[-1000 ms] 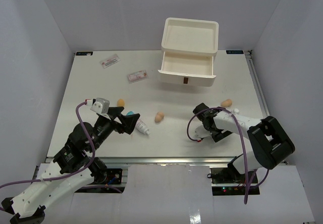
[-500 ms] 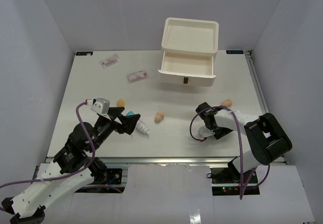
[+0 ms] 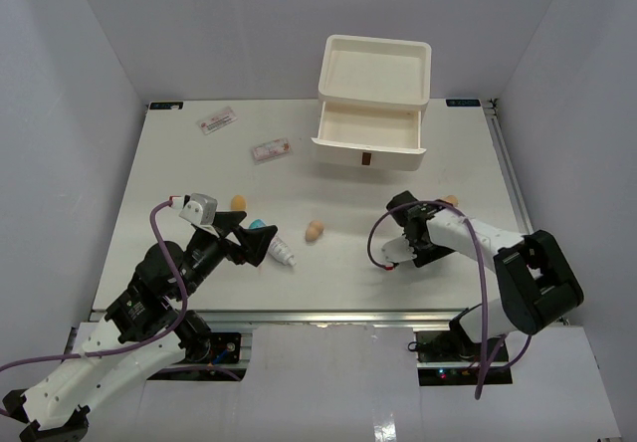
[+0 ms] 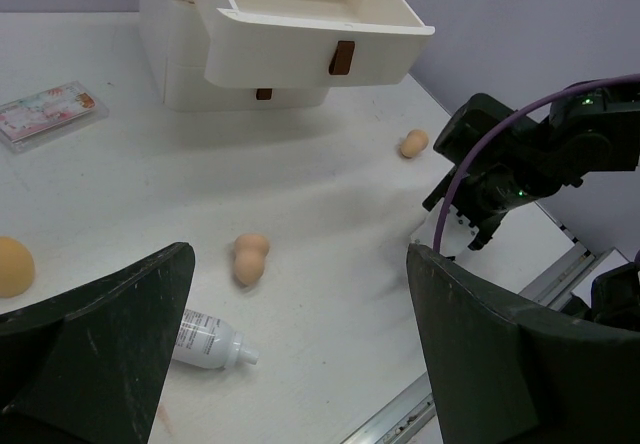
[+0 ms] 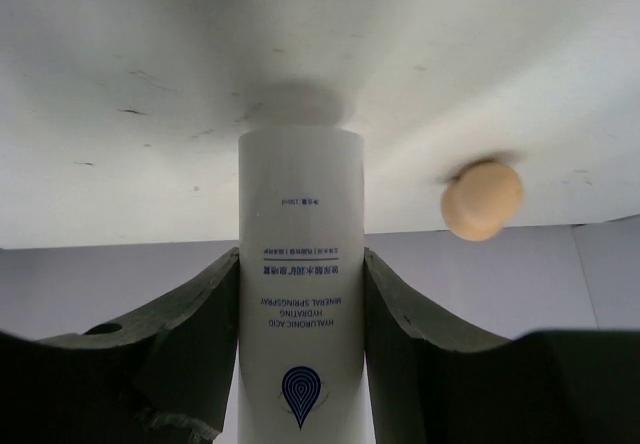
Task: Organize the makeup
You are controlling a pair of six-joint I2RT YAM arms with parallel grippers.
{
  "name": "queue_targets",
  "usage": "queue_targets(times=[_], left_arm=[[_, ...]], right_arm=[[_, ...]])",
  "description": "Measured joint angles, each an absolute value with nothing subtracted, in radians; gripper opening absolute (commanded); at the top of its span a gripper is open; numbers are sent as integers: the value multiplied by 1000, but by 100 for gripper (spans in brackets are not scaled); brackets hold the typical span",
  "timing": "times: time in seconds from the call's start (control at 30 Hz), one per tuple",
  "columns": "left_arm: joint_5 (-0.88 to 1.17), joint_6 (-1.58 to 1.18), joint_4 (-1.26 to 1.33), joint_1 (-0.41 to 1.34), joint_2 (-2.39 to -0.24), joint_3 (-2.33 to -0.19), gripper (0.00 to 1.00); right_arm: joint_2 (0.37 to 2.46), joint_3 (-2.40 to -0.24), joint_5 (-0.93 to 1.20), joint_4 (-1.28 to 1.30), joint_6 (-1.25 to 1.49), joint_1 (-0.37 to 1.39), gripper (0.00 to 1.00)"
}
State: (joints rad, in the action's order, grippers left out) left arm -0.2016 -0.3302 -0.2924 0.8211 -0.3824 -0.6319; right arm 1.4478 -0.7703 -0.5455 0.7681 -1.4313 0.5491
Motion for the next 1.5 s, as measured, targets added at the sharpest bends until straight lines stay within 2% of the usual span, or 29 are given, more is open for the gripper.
queue_targets(times=[0.3, 0.57, 0.73, 0.93, 1.03, 1.33, 1.5], left_arm=[[-199, -331, -292, 821, -382, -630, 98], [-198, -331, -292, 821, -384, -629, 98], [-199, -331, -292, 821, -386, -629, 98], [-199, -331, -292, 821, -389, -629, 98], [-198, -331, -292, 821, -393, -629, 98], [-197, -331, -292, 821, -426, -629, 98], [-189, -331, -292, 821, -454, -629, 98]], right_arm=[[1387, -1268, 17, 1017, -1311, 537, 19], [1405, -1579, 488, 1171, -1257, 478, 18], [1488, -1737, 692, 1062, -1100, 341, 19], [1591, -1760, 741, 846, -909, 275, 24], [1671, -1791, 738, 765, -854, 277, 31], [1777, -1798, 687, 632, -768, 261, 71], [1776, -1798, 684, 566, -734, 251, 79]])
